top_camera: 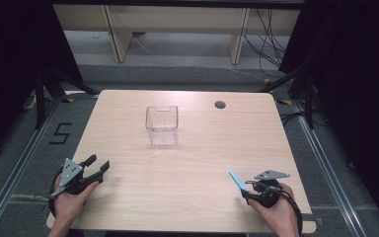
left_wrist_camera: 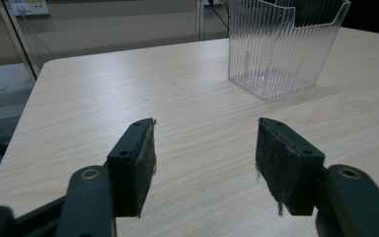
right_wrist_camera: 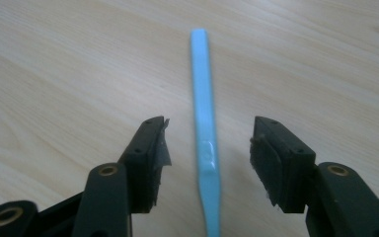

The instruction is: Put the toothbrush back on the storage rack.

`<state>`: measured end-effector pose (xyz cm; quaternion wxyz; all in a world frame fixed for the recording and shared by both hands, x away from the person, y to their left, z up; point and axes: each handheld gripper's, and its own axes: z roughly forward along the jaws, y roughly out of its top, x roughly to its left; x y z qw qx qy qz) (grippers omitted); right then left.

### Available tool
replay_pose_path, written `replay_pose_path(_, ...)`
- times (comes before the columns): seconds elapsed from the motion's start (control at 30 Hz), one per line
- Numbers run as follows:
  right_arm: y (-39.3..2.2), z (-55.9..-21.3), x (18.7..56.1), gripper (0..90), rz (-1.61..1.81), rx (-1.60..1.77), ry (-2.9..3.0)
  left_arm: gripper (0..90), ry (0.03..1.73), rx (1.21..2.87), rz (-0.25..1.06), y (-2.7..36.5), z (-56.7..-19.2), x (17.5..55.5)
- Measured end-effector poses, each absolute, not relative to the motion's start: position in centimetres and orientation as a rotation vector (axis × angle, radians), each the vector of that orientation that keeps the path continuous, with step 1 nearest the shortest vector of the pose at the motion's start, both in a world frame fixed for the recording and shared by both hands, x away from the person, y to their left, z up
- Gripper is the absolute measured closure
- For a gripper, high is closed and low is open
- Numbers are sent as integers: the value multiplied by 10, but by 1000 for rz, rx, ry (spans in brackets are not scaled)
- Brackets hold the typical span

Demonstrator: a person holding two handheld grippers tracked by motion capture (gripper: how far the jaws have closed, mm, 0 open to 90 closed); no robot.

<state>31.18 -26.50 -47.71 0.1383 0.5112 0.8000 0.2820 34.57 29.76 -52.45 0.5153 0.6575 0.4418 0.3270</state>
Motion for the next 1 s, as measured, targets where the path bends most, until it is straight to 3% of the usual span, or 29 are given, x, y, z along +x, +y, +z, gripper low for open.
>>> replay_pose_path(0.17,-274,-471,308,454,760,1445,2343,368,1084,1589,793,297,-524,346)
replay_pose_path(0.37,-274,-467,312,507,718,1437,2390,365,1093,1557,772,298,-525,347)
replay_pose_path(1.0,-263,-453,361,603,265,1425,2727,367,1087,1585,782,296,-524,347)
